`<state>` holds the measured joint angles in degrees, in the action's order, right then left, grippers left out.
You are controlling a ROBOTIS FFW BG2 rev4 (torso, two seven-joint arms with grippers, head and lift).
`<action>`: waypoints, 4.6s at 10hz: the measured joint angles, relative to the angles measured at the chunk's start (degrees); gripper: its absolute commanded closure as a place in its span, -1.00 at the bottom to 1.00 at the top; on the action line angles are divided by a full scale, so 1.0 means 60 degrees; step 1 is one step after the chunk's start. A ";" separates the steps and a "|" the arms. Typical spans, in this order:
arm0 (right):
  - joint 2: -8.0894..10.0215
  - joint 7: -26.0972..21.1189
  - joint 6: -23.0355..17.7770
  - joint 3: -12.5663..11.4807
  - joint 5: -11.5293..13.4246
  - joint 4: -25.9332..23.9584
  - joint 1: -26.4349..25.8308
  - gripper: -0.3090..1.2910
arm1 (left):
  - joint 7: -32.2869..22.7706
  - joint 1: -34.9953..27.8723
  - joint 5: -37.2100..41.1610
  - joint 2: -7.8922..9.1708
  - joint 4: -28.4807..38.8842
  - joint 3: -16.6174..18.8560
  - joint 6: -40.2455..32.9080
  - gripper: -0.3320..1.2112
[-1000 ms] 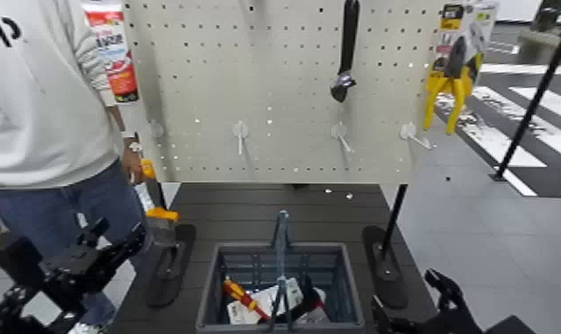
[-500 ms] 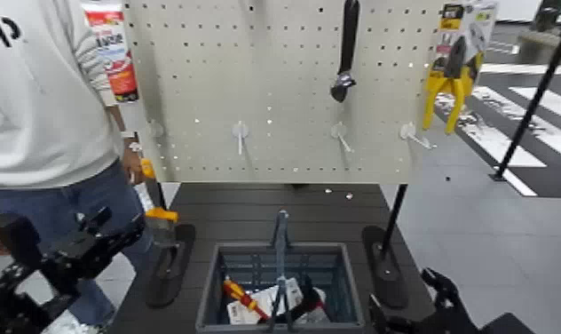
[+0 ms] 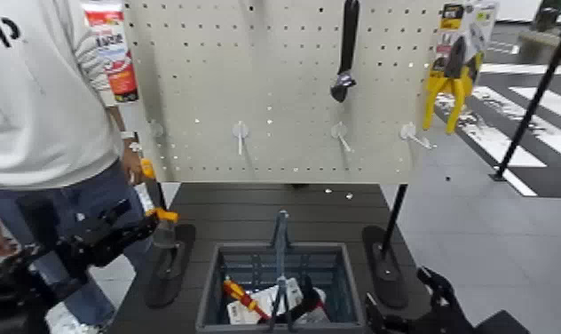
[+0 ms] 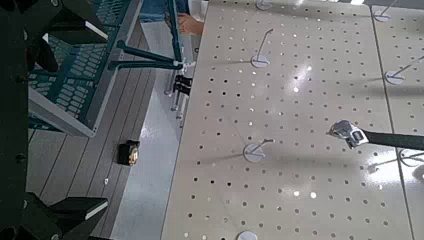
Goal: Put the yellow paint brush into the crate.
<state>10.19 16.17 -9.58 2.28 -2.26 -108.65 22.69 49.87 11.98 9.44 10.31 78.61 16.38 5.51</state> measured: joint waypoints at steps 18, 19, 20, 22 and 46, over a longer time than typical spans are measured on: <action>-0.0029 0.0101 0.0014 0.0100 -0.0122 0.0107 -0.0119 -0.43 | 0.0360 0.1352 -0.1315 0.0200 -0.0929 -0.1100 0.0063 0.91; -0.0029 0.0102 0.0014 0.0102 -0.0122 0.0106 -0.0119 -0.43 | 0.0360 0.1357 -0.1331 0.0200 -0.0927 -0.1103 0.0059 0.91; -0.0029 0.0090 0.0014 0.0103 -0.0122 0.0106 -0.0119 -0.43 | 0.0360 0.1358 -0.1341 0.0200 -0.0918 -0.1104 0.0050 0.91; -0.0029 0.0088 0.0012 0.0104 -0.0122 0.0106 -0.0119 -0.43 | 0.0360 0.1358 -0.1354 0.0200 -0.0902 -0.1104 0.0048 0.91; -0.0060 0.0047 0.0026 0.0007 -0.0004 -0.0055 0.0009 -0.43 | 0.0760 0.0258 0.0929 -0.0312 0.2822 -0.2111 0.1995 0.91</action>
<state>9.84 16.45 -9.42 2.32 -2.28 -108.98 22.74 54.43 13.53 15.02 8.44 95.54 3.71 17.48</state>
